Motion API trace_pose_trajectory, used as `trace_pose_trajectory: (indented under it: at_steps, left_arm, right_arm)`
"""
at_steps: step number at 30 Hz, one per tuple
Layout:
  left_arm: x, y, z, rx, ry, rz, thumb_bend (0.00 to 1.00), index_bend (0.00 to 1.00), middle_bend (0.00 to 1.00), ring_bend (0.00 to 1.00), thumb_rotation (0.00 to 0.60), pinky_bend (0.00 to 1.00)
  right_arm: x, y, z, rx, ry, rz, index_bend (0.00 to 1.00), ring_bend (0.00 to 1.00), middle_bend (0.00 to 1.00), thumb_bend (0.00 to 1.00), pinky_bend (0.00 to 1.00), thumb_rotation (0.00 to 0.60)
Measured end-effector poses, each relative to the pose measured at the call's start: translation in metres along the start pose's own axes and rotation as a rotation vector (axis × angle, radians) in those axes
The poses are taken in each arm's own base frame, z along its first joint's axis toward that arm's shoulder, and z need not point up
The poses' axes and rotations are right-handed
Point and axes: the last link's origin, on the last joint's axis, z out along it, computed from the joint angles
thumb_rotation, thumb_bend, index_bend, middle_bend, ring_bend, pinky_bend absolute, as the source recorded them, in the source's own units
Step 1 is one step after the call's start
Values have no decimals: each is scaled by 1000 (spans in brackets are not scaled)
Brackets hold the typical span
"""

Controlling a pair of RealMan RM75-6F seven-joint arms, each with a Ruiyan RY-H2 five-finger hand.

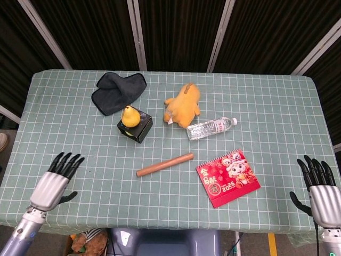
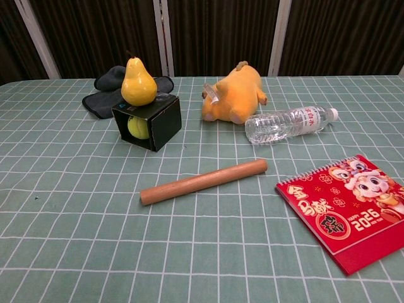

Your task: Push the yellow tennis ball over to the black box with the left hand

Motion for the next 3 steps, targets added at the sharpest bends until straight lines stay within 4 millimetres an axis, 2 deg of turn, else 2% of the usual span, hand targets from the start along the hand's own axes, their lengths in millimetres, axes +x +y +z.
trace_pose_trajectory:
  at_steps: [3]
  left_arm:
    - [7, -16, -10, 104, 43, 24, 47, 1, 41, 0, 600, 0]
  right_arm:
    - [-1, -1, 1, 2, 3, -6, 0, 0, 0, 335, 0, 600]
